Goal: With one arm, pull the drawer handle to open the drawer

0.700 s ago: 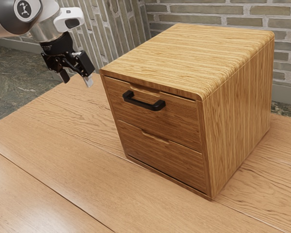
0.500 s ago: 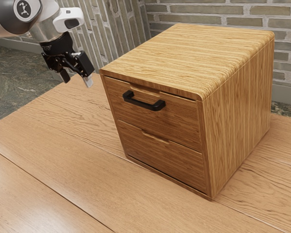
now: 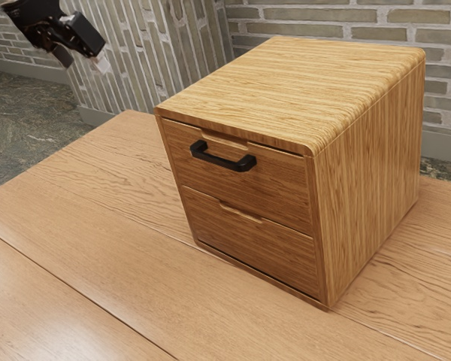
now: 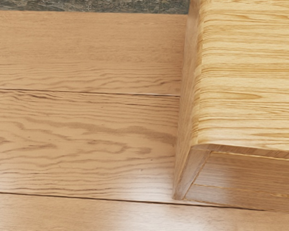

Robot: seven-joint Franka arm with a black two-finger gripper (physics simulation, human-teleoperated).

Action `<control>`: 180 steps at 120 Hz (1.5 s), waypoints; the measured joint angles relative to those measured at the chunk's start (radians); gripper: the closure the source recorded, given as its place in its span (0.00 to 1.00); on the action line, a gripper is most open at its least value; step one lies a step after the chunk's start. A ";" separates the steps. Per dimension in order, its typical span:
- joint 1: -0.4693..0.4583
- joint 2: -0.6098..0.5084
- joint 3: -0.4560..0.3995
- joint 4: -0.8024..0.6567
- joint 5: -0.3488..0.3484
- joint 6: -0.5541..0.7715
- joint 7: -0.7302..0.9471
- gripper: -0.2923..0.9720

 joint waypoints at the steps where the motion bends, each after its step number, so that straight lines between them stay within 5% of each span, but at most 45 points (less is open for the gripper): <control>1: -0.002 0.000 0.000 0.000 0.000 0.001 0.000 0.23; 30: -0.013 -0.047 -0.037 -0.029 0.013 -0.005 0.008 0.23; 54: 0.004 -0.367 -0.277 -0.542 0.112 0.146 0.010 0.23; 65: 0.095 -0.549 -0.448 -0.783 0.128 0.191 0.012 0.23; 74: 0.122 -0.626 -0.505 -0.886 0.135 0.208 0.018 0.23; 101: 0.072 -0.624 -0.593 -0.917 0.241 0.274 0.268 0.23; 180: -0.027 -0.565 -0.569 -1.006 0.336 0.507 0.854 0.23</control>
